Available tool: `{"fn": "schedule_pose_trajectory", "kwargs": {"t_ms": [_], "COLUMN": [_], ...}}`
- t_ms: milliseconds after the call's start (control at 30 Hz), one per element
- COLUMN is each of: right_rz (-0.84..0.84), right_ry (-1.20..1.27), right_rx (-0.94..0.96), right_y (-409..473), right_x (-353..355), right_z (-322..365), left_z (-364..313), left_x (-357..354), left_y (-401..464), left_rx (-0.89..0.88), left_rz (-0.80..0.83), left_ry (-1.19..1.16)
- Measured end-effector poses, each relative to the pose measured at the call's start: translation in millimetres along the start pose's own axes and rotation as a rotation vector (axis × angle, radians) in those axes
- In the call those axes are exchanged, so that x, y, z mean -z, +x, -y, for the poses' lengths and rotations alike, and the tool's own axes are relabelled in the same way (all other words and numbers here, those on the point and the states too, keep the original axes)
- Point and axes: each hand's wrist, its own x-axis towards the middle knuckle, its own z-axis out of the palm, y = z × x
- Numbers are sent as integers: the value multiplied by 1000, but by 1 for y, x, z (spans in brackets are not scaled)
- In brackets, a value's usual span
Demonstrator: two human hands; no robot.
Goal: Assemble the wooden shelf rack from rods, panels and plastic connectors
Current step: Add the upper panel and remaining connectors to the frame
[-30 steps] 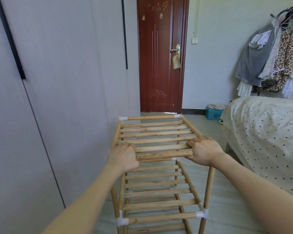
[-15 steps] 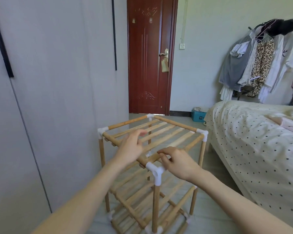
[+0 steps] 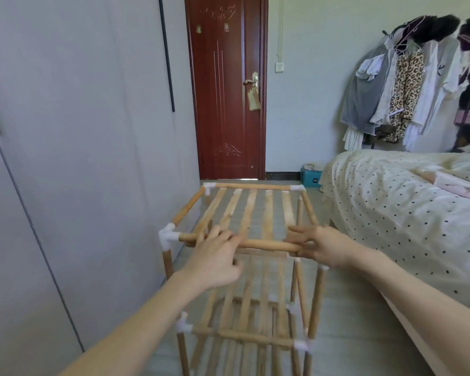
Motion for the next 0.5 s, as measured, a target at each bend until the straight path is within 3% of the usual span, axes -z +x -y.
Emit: {"fn": "schedule_pose_trajectory", "kwargs": {"t_ms": [100,167,267,367,433,500], "right_rz": [-40,-113,-228,-248,-207,-58], "right_ry": [-196,-175,-10,250,369,321], "right_rx": [-280,-392,-277,-162,-178,-229], "right_y": [-19,-25,-24,-17,-13,-10], "right_x": [10,8,-1,-7,-2,4], "right_z": [-51,-62,-49,-16,4,23], "left_z": [-28,-28,-9,12,20,17], "left_x": [14,19,21,14,8,2], "left_y": [9,14,18,12,9,8], "left_rx": [-129,-184,-177,-207,-204,-228], "left_rz": [114,75,17,62,110,37], "left_ry": [-387,-421,-339,-195,-98,11]}}
